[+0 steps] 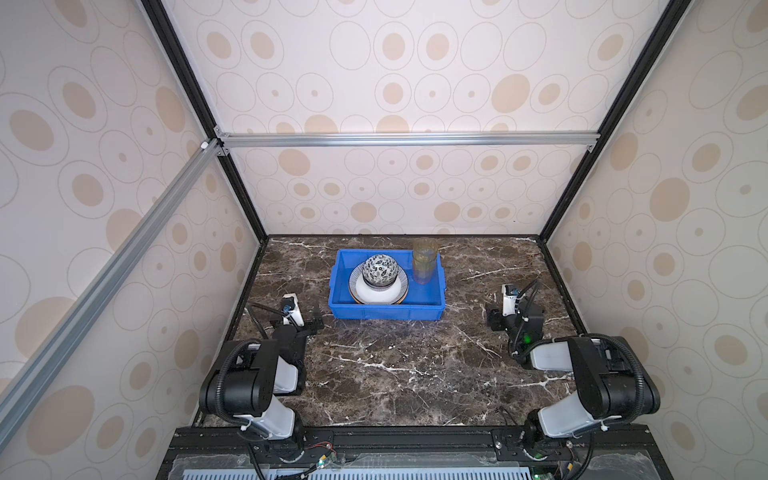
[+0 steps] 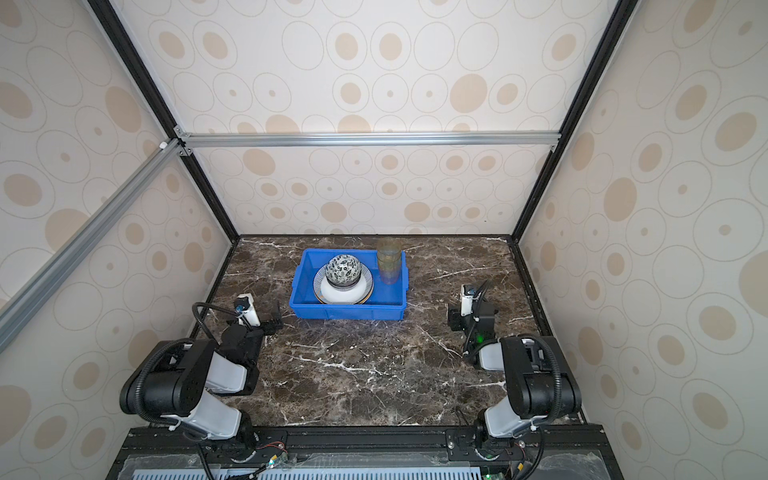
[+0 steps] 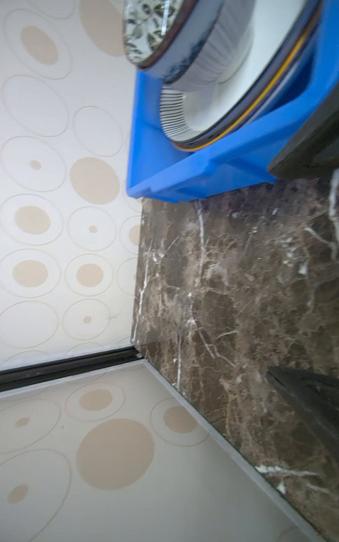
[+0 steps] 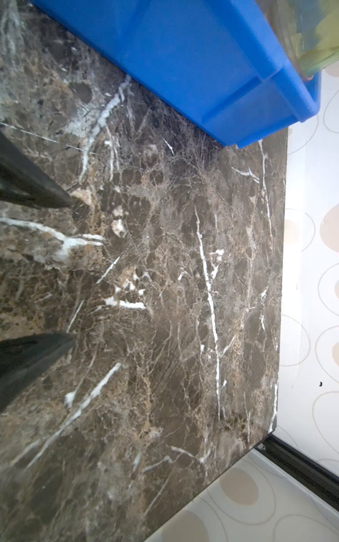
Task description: Place the mixed dishes into the plastic bin
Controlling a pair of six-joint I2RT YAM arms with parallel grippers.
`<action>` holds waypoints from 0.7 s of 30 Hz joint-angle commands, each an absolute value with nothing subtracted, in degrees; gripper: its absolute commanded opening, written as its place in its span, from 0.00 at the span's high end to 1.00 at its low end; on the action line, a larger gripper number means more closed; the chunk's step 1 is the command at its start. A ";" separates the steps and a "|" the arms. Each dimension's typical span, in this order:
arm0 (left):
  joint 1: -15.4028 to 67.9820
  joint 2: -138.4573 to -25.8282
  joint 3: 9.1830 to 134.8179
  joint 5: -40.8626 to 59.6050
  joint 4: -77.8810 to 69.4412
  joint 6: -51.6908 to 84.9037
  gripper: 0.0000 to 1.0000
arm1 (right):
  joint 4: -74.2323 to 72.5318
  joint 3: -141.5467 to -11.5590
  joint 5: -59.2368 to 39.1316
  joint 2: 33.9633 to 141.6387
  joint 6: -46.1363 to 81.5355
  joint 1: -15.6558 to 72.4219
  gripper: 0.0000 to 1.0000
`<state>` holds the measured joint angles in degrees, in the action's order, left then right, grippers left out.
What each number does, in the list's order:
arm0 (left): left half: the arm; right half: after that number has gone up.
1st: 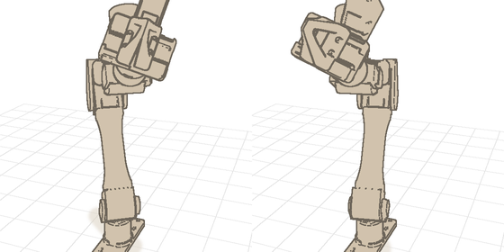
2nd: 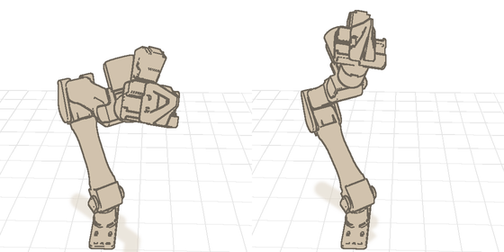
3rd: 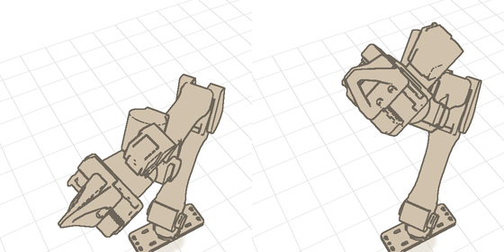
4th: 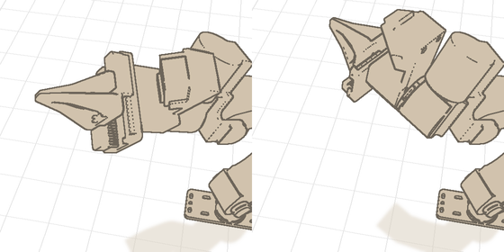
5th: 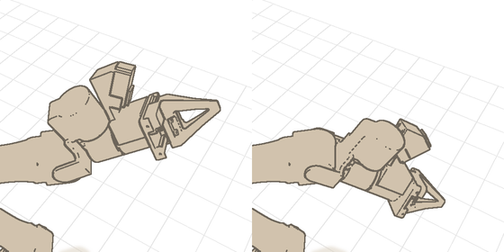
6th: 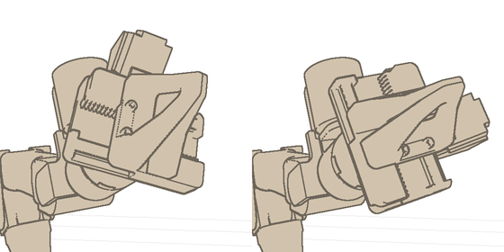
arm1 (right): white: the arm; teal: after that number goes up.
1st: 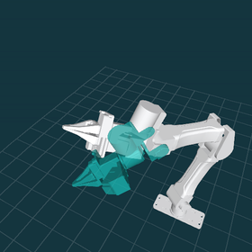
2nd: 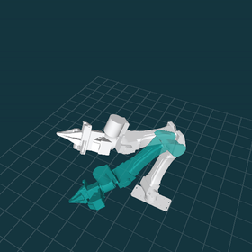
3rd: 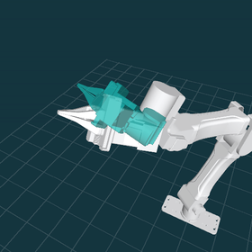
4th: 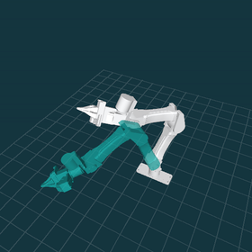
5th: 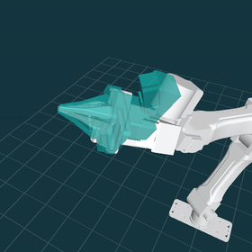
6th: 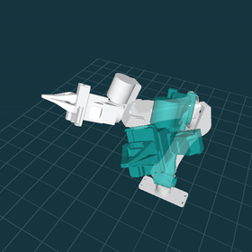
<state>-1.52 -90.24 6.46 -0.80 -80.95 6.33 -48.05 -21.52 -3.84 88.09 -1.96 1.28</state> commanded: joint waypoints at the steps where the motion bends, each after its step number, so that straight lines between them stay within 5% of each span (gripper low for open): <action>1: -1.42 -90.59 8.46 -0.99 -85.67 3.44 0.01 | -49.00 -22.23 -4.84 88.02 -3.24 1.49 0.29; 21: -0.43 -90.52 11.87 -2.55 -79.63 2.81 0.01 | -45.28 -23.99 -2.11 87.92 -2.05 1.50 0.23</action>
